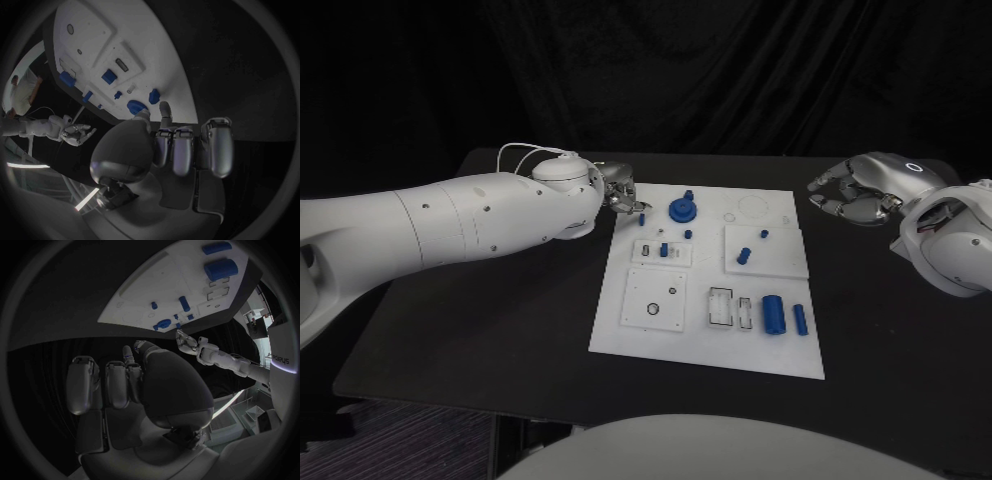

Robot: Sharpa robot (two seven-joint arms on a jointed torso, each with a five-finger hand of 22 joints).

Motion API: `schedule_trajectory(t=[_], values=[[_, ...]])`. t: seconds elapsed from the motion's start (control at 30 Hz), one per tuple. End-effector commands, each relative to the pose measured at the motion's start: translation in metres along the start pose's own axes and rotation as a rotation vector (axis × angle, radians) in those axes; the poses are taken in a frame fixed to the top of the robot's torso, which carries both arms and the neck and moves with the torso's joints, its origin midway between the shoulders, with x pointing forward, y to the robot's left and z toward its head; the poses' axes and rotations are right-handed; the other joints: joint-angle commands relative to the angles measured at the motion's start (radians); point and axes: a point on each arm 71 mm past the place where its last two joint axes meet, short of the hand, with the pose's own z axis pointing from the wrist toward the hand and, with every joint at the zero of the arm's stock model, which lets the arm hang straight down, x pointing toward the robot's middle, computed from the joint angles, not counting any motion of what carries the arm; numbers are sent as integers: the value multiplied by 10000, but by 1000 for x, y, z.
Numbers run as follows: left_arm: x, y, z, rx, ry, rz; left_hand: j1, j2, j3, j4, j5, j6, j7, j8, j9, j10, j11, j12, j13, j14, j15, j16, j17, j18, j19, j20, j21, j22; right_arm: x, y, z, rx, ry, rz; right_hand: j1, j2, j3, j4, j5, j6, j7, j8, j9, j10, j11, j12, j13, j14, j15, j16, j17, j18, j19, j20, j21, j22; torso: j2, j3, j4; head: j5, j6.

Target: Assemble the parts on the task board

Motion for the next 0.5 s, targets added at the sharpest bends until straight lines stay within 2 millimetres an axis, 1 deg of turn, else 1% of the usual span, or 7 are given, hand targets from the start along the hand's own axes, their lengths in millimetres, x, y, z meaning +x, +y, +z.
schedule_trajectory(t=[0.03,0.5], values=[[-1,-3,0,78,55,61,91,2,55,9,39,97,-7,-26,18,1045,23,27,2625,1057,17,26,2634,-102,124,34,-54,2062,1,0,0,58,50,-14,14,-70,60,-19,37,-8,9,-54,-12,-61,15,-36,-548,519,24,-50,-11,122,233,62,-45,1945,1,2,-2,19,2],[2,-5,2,-32,299,171,82,21,75,21,47,83,2,-37,32,1045,28,27,2625,1057,19,26,2634,-88,92,35,-114,2043,1,1,0,44,56,-12,14,-70,60,-19,37,-8,9,-54,-12,-61,15,-36,-548,519,24,-50,-11,122,233,62,-45,1945,5,4,4,16,2]])
